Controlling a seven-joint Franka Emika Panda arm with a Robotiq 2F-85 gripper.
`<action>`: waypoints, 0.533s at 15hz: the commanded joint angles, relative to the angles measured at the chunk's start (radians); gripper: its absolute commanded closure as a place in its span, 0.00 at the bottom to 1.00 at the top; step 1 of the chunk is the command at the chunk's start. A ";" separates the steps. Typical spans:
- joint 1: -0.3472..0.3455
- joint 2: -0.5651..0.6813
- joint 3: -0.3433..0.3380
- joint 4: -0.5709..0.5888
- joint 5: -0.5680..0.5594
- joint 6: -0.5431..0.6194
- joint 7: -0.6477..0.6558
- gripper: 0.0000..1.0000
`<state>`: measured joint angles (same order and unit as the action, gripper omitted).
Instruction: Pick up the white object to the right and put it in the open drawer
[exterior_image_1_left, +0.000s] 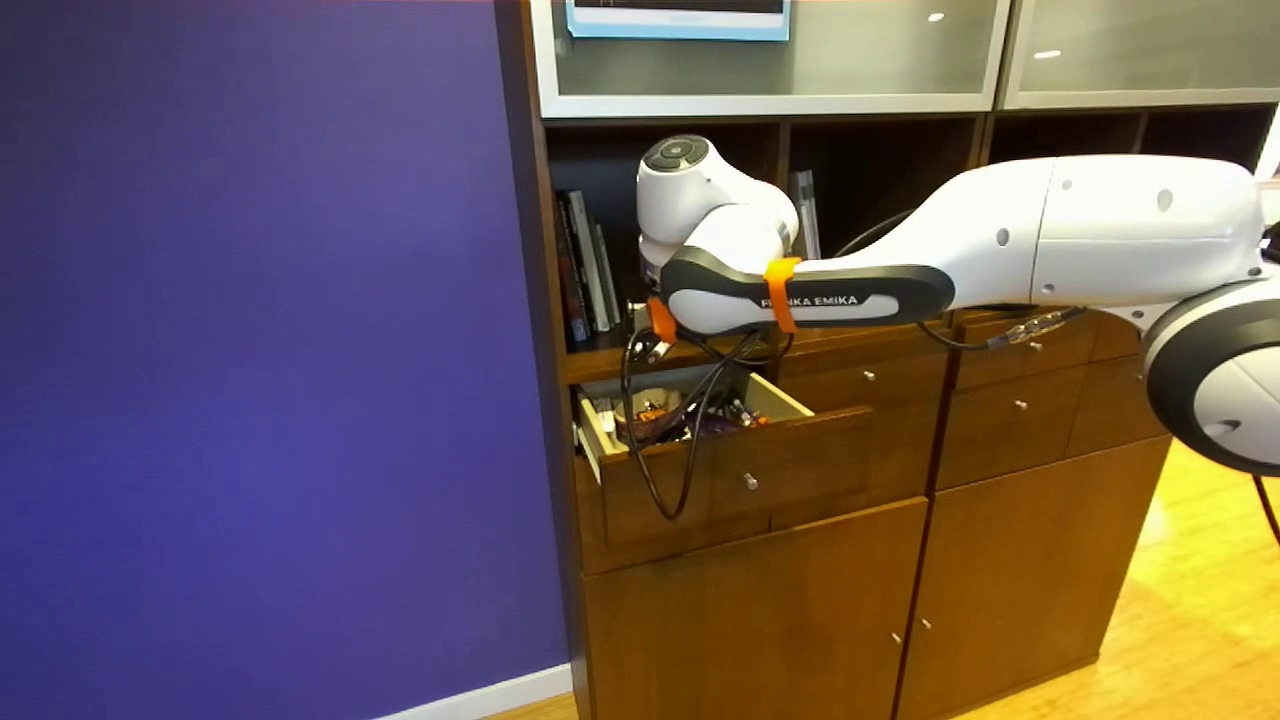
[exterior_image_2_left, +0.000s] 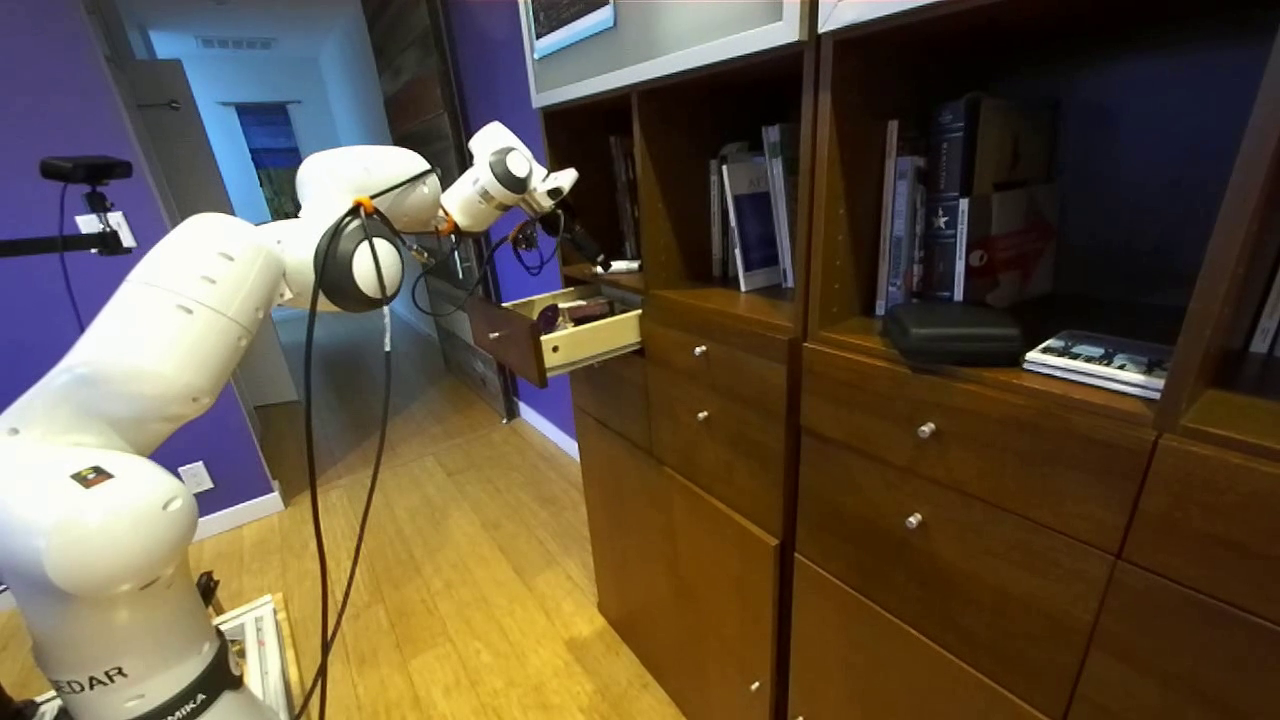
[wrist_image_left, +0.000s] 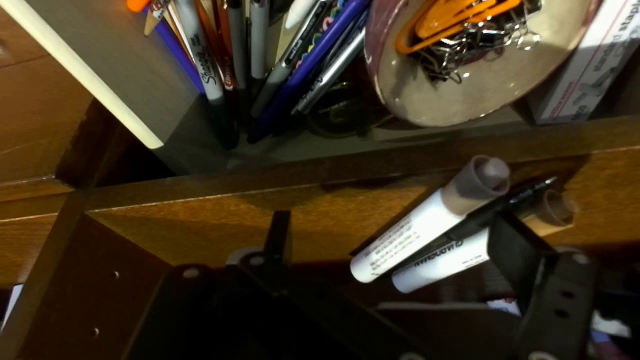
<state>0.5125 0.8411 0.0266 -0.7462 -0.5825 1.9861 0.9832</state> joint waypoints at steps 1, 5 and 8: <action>0.008 0.025 -0.007 0.055 -0.002 -0.041 -0.004 0.00; 0.003 0.016 0.001 0.051 0.009 -0.075 -0.015 0.00; 0.001 0.013 0.004 0.052 0.012 -0.092 -0.022 0.00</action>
<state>0.5124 0.8416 0.0267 -0.7335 -0.5812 1.9307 0.9791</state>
